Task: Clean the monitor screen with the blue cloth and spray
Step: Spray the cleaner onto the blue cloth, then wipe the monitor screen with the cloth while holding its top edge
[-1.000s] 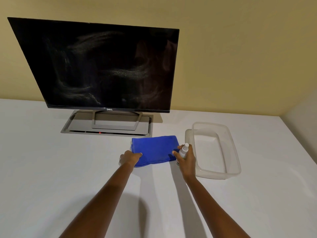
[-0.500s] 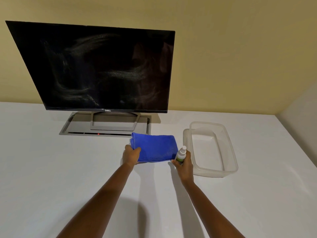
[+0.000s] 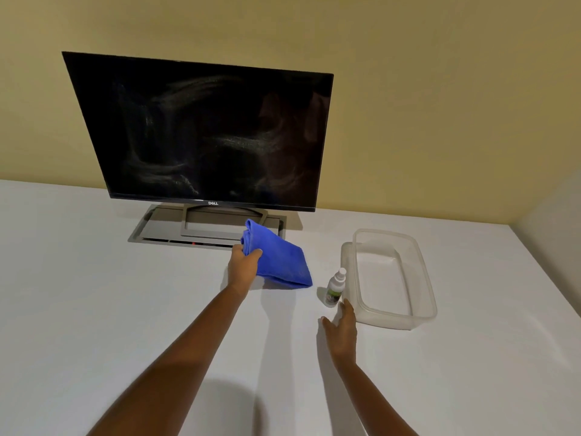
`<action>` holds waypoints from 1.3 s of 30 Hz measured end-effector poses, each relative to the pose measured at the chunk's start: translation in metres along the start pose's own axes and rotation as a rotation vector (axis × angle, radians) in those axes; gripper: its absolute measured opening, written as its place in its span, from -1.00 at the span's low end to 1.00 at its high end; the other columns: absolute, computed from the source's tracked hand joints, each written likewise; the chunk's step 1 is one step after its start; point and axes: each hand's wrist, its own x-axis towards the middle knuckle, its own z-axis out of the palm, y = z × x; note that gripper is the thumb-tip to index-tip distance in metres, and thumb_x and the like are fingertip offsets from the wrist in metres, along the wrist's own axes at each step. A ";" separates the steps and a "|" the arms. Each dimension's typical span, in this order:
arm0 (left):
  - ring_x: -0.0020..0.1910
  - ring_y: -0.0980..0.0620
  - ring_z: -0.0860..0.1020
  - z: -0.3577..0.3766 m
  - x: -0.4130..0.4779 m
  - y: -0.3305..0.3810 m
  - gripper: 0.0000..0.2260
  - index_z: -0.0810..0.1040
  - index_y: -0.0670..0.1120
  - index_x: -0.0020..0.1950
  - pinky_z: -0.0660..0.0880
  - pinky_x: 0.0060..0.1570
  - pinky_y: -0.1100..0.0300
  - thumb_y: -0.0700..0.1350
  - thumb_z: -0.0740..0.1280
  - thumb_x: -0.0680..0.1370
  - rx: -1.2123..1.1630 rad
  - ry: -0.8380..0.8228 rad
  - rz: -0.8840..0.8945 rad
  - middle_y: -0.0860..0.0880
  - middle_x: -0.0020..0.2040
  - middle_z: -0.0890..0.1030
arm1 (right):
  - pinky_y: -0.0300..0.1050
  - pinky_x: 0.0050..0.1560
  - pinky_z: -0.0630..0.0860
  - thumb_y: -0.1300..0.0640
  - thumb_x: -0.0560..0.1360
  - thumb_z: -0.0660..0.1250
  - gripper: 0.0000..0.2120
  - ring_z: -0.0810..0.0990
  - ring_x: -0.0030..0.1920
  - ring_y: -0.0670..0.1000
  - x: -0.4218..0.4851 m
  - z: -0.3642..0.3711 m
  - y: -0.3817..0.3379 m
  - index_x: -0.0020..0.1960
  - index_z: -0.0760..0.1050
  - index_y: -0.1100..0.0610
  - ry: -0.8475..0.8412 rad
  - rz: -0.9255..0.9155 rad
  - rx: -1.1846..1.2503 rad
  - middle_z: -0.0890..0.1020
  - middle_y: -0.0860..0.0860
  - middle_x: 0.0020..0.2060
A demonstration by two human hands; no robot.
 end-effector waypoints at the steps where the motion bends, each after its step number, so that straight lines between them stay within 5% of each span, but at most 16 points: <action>1: -0.04 -0.09 0.45 -0.001 -0.002 0.003 -0.68 0.32 -0.27 0.26 0.43 -0.26 0.22 -0.18 0.23 0.55 -0.023 -0.004 0.000 -0.13 0.00 0.44 | -0.15 0.36 0.21 0.36 0.48 0.30 -0.41 0.26 0.43 0.13 -0.003 0.000 0.001 0.44 0.15 0.29 -0.001 -0.001 -0.013 0.30 0.17 0.42; 10: -0.25 0.03 0.46 -0.021 -0.016 0.036 -0.69 0.34 -0.29 0.25 0.46 -0.24 0.17 -0.22 0.25 0.53 -0.149 -0.097 0.033 -0.10 -0.14 0.49 | -0.07 0.31 0.29 0.30 0.56 0.17 -0.60 0.38 0.33 0.18 -0.028 0.014 -0.009 0.38 0.25 0.34 0.086 0.047 -0.091 0.39 0.25 0.32; 14: -0.20 -0.02 0.49 -0.047 -0.027 0.046 -0.67 0.32 -0.27 0.27 0.47 -0.24 0.16 -0.22 0.24 0.54 -0.268 -0.139 0.013 -0.16 0.02 0.47 | -0.10 0.20 0.35 0.27 0.59 0.08 -0.71 0.48 0.22 0.18 -0.040 0.037 -0.026 0.26 0.42 0.32 0.091 0.066 -0.072 0.51 0.23 0.21; 19: -0.10 -0.10 0.52 -0.091 -0.041 0.047 -0.65 0.31 -0.26 0.30 0.50 -0.20 0.12 -0.22 0.23 0.54 -0.427 -0.192 -0.068 -0.19 0.08 0.48 | 0.09 0.01 0.52 -0.08 0.61 0.02 -0.51 0.57 -0.13 0.24 -0.053 0.070 -0.076 0.16 0.42 0.35 -0.124 0.383 0.494 0.57 0.29 -0.05; 23: -0.19 -0.05 0.52 -0.132 -0.047 0.042 -0.66 0.33 -0.25 0.29 0.51 -0.17 0.09 -0.22 0.24 0.53 -0.488 -0.200 -0.115 -0.20 0.05 0.50 | 0.06 -0.01 0.49 -0.26 0.55 -0.08 -0.37 0.54 0.02 0.27 -0.065 0.086 -0.107 0.18 0.38 0.28 -0.240 0.444 0.823 0.53 0.27 0.04; 26: -0.19 -0.05 0.52 -0.163 -0.049 0.036 -0.70 0.34 -0.22 0.24 0.51 -0.22 0.10 -0.21 0.24 0.52 -0.535 -0.212 -0.135 -0.19 0.05 0.49 | 0.04 0.08 0.48 -0.07 0.60 0.09 -0.52 0.56 0.06 0.22 -0.077 0.094 -0.128 0.28 0.36 0.30 -0.263 0.383 0.900 0.53 0.22 0.11; 30: -0.17 -0.04 0.51 -0.199 -0.047 0.025 -0.80 0.36 -0.16 0.13 0.50 -0.26 0.11 -0.20 0.22 0.51 -0.471 -0.214 -0.121 -0.15 0.02 0.49 | 0.03 0.11 0.48 0.27 0.56 0.20 -0.72 0.58 -0.13 0.10 -0.088 0.105 -0.154 0.25 0.40 0.33 -0.267 0.330 0.882 0.58 0.17 -0.11; 39: 0.05 -0.21 0.43 -0.236 -0.019 0.009 -0.77 0.35 -0.26 0.15 0.39 0.03 -0.02 -0.20 0.20 0.54 -0.090 -0.036 -0.139 -0.22 0.12 0.43 | -0.03 -0.04 0.53 0.29 0.53 0.24 -0.90 0.61 -0.16 0.08 -0.098 0.132 -0.209 -0.11 0.51 0.22 -0.176 0.107 0.764 0.61 0.14 -0.20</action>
